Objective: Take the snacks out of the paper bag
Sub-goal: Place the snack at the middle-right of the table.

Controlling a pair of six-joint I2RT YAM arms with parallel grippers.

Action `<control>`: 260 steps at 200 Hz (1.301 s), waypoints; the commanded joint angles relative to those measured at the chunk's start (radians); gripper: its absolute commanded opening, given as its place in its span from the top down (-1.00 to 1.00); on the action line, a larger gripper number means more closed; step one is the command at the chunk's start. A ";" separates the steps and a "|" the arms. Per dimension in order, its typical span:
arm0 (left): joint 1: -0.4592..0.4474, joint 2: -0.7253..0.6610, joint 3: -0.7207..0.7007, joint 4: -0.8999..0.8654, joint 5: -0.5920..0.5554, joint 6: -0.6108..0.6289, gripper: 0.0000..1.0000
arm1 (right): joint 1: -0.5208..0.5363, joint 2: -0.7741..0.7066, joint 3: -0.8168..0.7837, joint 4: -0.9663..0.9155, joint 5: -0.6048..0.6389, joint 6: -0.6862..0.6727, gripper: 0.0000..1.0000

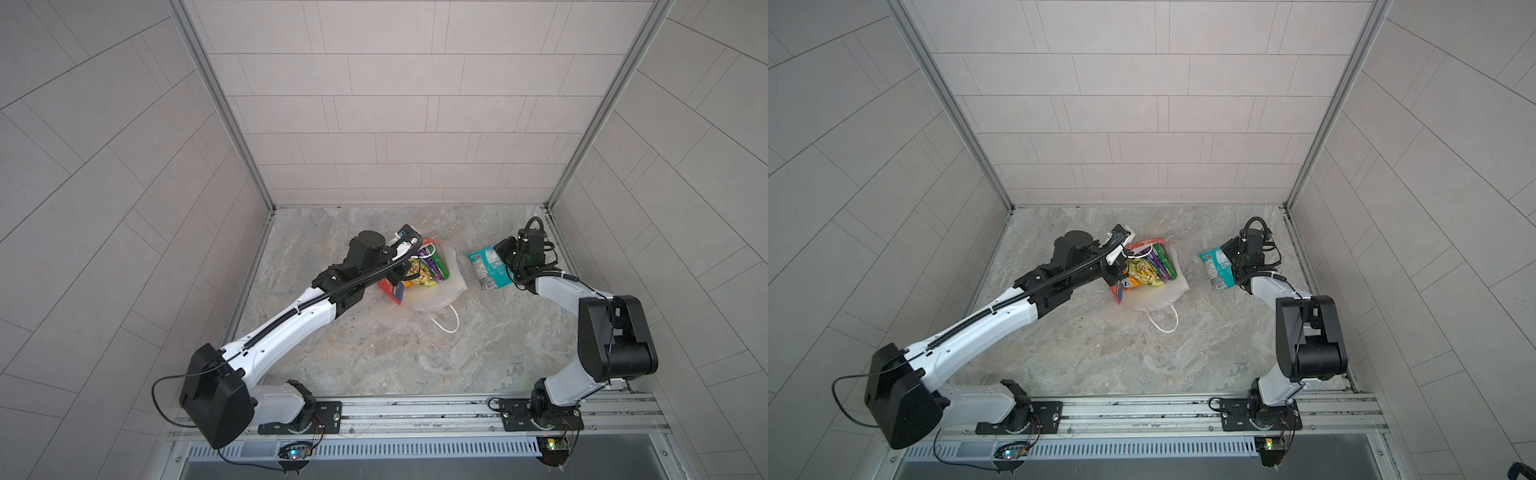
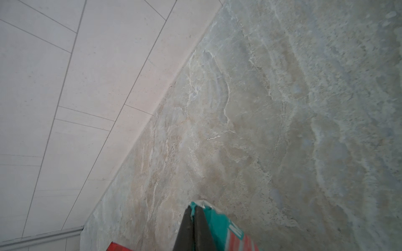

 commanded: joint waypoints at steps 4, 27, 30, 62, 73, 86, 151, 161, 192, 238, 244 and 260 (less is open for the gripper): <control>-0.003 -0.028 -0.008 0.049 0.013 0.000 1.00 | -0.006 0.066 0.053 0.048 0.059 0.067 1.00; -0.003 -0.024 -0.007 0.048 0.011 0.001 1.00 | -0.007 0.121 0.081 0.059 0.066 0.102 1.00; -0.003 -0.025 -0.008 0.048 0.010 0.000 1.00 | -0.006 0.125 0.083 0.061 0.070 0.105 1.00; -0.003 -0.017 -0.004 0.050 0.012 0.000 1.00 | -0.012 0.176 0.080 0.103 0.080 0.168 1.00; -0.002 -0.018 -0.004 0.050 0.012 0.000 1.00 | -0.011 0.179 0.070 0.106 0.091 0.186 1.00; -0.003 -0.020 -0.004 0.050 0.012 0.000 1.00 | -0.014 0.180 0.043 0.146 0.114 0.200 1.00; -0.003 -0.015 -0.005 0.050 0.021 -0.005 1.00 | -0.018 0.195 -0.015 0.196 0.010 0.299 0.93; -0.003 -0.016 -0.007 0.050 0.020 -0.006 1.00 | -0.015 0.200 -0.029 0.205 0.011 0.311 0.92; -0.003 -0.017 -0.009 0.055 0.020 -0.006 1.00 | -0.015 0.196 -0.053 0.230 -0.007 0.332 0.65; -0.002 -0.022 -0.011 0.054 0.017 -0.006 1.00 | -0.024 0.034 -0.033 0.089 0.049 0.181 0.26; -0.003 -0.022 -0.010 0.054 0.015 -0.006 1.00 | -0.025 0.002 -0.029 0.070 0.049 0.153 0.26; -0.003 -0.024 -0.007 0.048 0.012 -0.013 1.00 | -0.024 -0.088 0.016 -0.034 0.036 0.045 0.23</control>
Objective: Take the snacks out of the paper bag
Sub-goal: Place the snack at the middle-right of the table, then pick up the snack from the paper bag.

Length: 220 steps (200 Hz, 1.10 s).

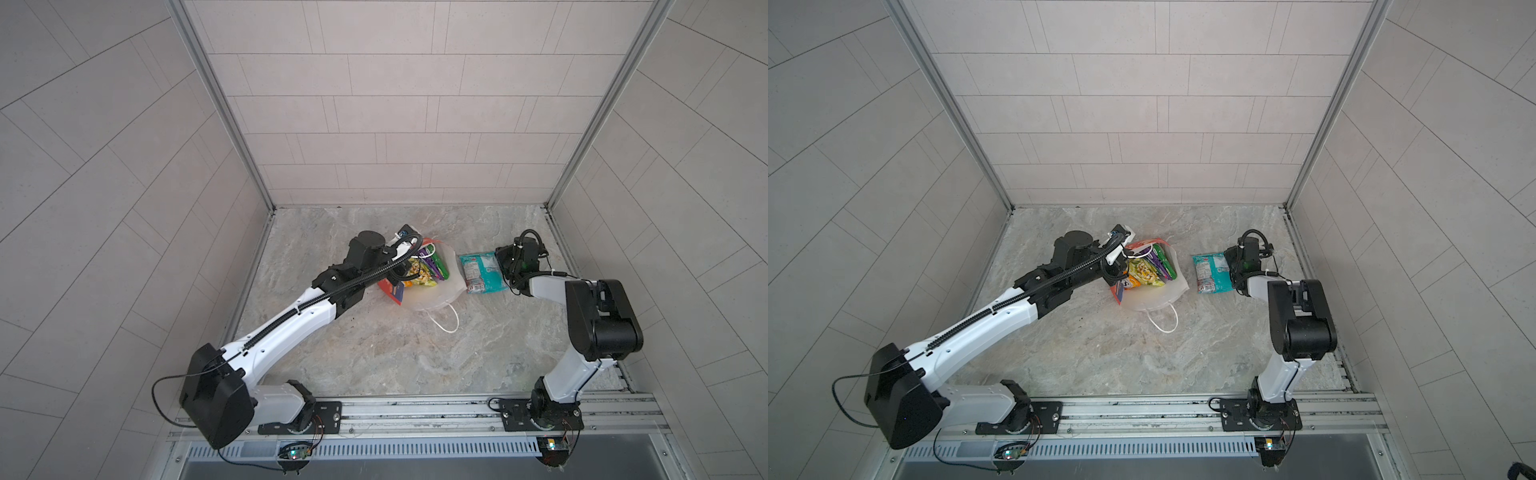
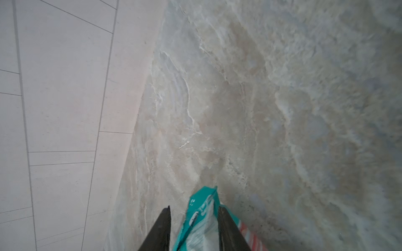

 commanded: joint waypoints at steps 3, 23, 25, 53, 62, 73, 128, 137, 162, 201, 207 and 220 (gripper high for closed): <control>-0.002 -0.024 -0.005 0.043 0.012 -0.013 1.00 | -0.004 -0.155 0.073 -0.147 0.007 -0.161 0.22; -0.002 -0.022 0.009 0.017 0.008 -0.018 1.00 | 0.008 -0.293 0.096 -0.215 -0.084 -0.301 0.24; -0.003 -0.023 0.010 0.015 0.008 -0.019 1.00 | 0.012 -0.309 0.091 -0.218 -0.095 -0.311 0.24; -0.002 -0.019 0.015 0.010 0.014 -0.030 1.00 | 0.084 -0.547 -0.010 -0.198 -0.230 -0.446 0.24; -0.003 -0.019 0.018 0.005 0.021 -0.030 1.00 | 0.125 -0.626 -0.037 -0.230 -0.250 -0.505 0.24; -0.003 -0.018 0.020 0.003 0.030 -0.028 1.00 | 0.193 -0.716 -0.077 -0.260 -0.267 -0.564 0.23; -0.002 -0.015 0.021 0.000 0.060 -0.022 1.00 | 0.529 -0.858 -0.142 -0.344 -0.205 -0.863 0.14; -0.003 -0.013 0.019 -0.001 0.060 -0.021 1.00 | 0.544 -0.817 -0.119 -0.370 -0.217 -0.900 0.15; -0.003 -0.015 0.005 0.004 0.053 -0.023 1.00 | 0.572 -0.701 -0.090 -0.360 -0.229 -0.930 0.19; -0.003 -0.028 -0.004 -0.002 0.041 -0.021 1.00 | 0.607 -0.601 -0.056 -0.326 -0.161 -0.981 0.21; -0.004 -0.034 -0.007 0.001 0.041 -0.021 1.00 | 0.607 -0.586 -0.049 -0.322 -0.163 -0.987 0.22; -0.003 -0.040 -0.017 0.012 0.039 -0.022 1.00 | 0.609 -0.549 -0.028 -0.319 -0.155 -0.997 0.22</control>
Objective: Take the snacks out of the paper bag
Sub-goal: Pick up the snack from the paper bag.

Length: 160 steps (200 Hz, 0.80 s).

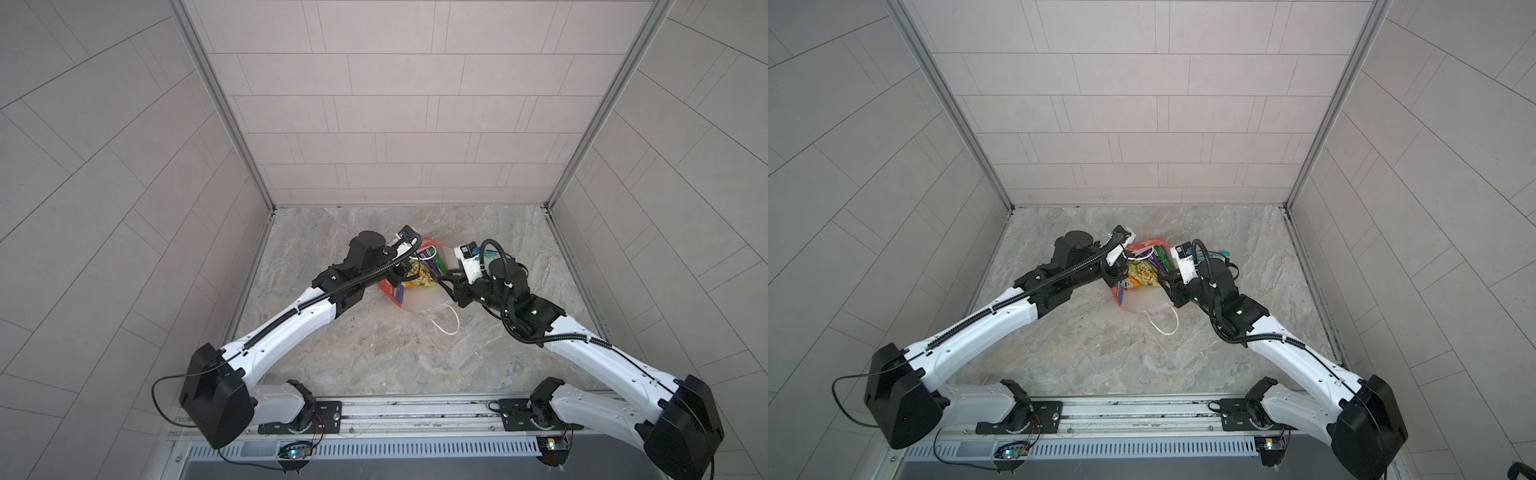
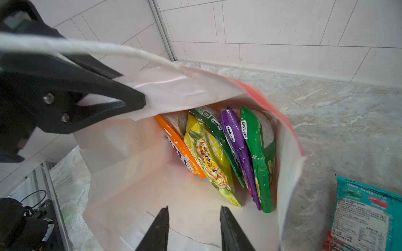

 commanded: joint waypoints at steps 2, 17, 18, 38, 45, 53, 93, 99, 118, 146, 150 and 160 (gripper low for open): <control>-0.003 -0.040 -0.018 0.030 0.006 -0.011 1.00 | 0.005 0.042 0.054 0.023 0.039 -0.060 0.22; -0.003 -0.040 -0.023 0.036 0.005 -0.012 1.00 | 0.008 0.080 0.071 0.027 0.053 -0.077 0.22; -0.003 -0.040 -0.024 0.035 0.004 -0.012 1.00 | 0.008 0.083 0.072 0.029 0.055 -0.076 0.22; -0.002 -0.036 -0.024 0.036 0.009 -0.011 1.00 | 0.008 0.133 0.102 0.027 0.075 -0.084 0.24; -0.002 -0.034 -0.024 0.037 0.012 -0.011 1.00 | 0.013 0.149 0.111 0.029 0.082 -0.087 0.25; -0.003 -0.034 -0.024 0.041 0.018 -0.009 1.00 | 0.020 0.163 0.118 0.034 0.095 -0.085 0.25; -0.002 -0.028 -0.019 0.044 0.020 -0.011 1.00 | 0.037 0.230 0.123 0.099 0.147 -0.092 0.24; -0.003 -0.028 -0.019 0.044 0.021 -0.011 1.00 | 0.037 0.240 0.120 0.112 0.151 -0.093 0.24; -0.002 -0.032 -0.019 0.043 0.020 -0.012 1.00 | 0.046 0.258 0.113 0.150 0.171 -0.085 0.22; -0.002 -0.031 -0.020 0.050 0.026 -0.013 1.00 | 0.067 0.288 0.088 0.233 0.213 -0.085 0.16; -0.003 -0.030 -0.018 0.050 0.026 -0.012 1.00 | 0.070 0.290 0.085 0.240 0.225 -0.086 0.15; -0.003 -0.030 -0.018 0.051 0.028 -0.012 1.00 | 0.078 0.290 0.066 0.274 0.253 -0.086 0.15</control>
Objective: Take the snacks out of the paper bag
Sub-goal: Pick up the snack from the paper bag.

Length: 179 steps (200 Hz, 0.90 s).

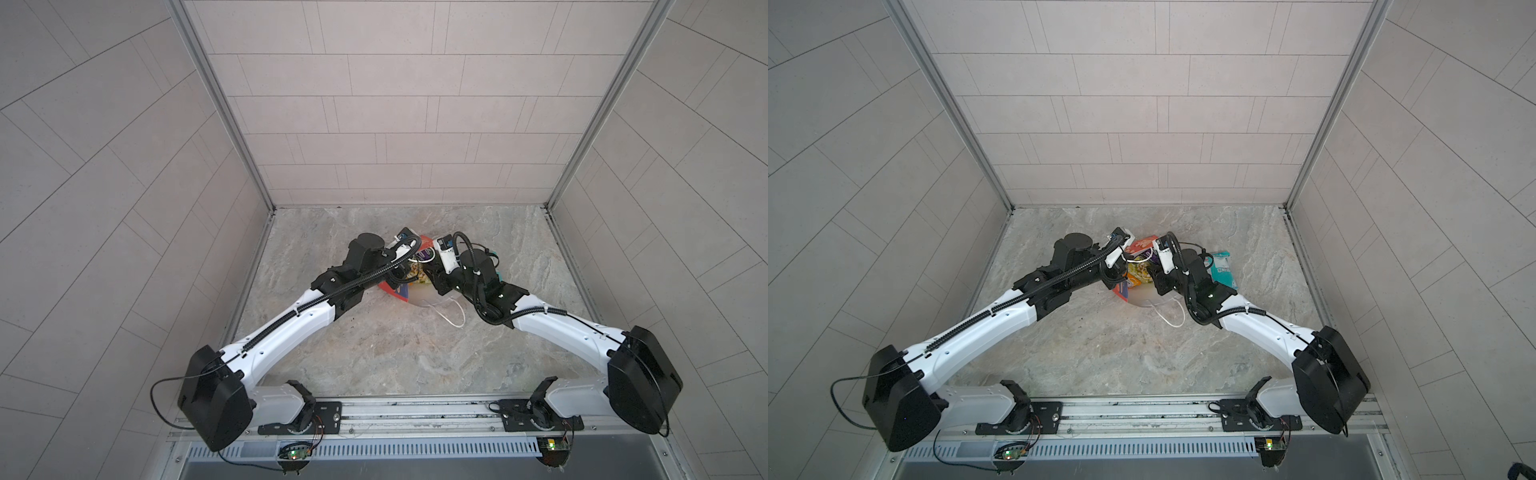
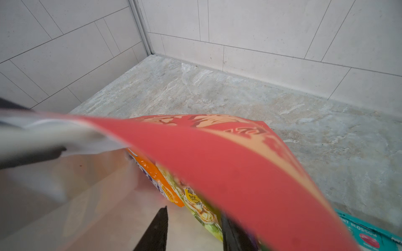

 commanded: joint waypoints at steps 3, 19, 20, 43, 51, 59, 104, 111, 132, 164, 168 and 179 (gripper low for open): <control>-0.003 -0.020 0.000 0.049 0.033 -0.013 1.00 | 0.020 0.012 -0.038 0.119 0.077 -0.012 0.15; -0.003 -0.019 0.004 0.048 0.024 -0.018 1.00 | 0.021 -0.011 -0.087 0.182 0.065 -0.005 0.15; -0.003 -0.019 0.005 0.048 0.023 -0.019 1.00 | 0.022 -0.014 -0.092 0.188 0.064 -0.005 0.15; -0.003 -0.016 0.019 0.031 0.012 -0.026 1.00 | 0.039 -0.079 -0.177 0.263 0.070 -0.014 0.15; -0.003 -0.014 0.020 0.030 0.011 -0.029 1.00 | 0.044 -0.103 -0.206 0.284 0.075 -0.019 0.16; -0.003 -0.013 0.020 0.032 0.012 -0.031 1.00 | 0.050 -0.124 -0.235 0.308 0.087 -0.021 0.18; -0.002 -0.004 0.035 0.034 0.026 -0.043 1.00 | 0.060 -0.135 -0.311 0.359 0.083 -0.036 0.24; -0.004 -0.004 0.037 0.032 0.027 -0.043 1.00 | 0.062 -0.129 -0.312 0.362 0.078 -0.044 0.25; -0.002 -0.001 0.038 0.031 0.027 -0.046 1.00 | 0.084 -0.117 -0.312 0.363 0.099 -0.066 0.28; -0.003 -0.003 0.040 0.025 0.021 -0.044 1.00 | 0.111 -0.111 -0.287 0.324 0.131 -0.099 0.30; -0.002 -0.003 0.041 0.026 0.021 -0.044 1.00 | 0.112 -0.108 -0.281 0.314 0.130 -0.099 0.30; -0.003 -0.003 0.041 0.027 0.027 -0.043 1.00 | 0.111 -0.087 -0.255 0.284 0.136 -0.100 0.31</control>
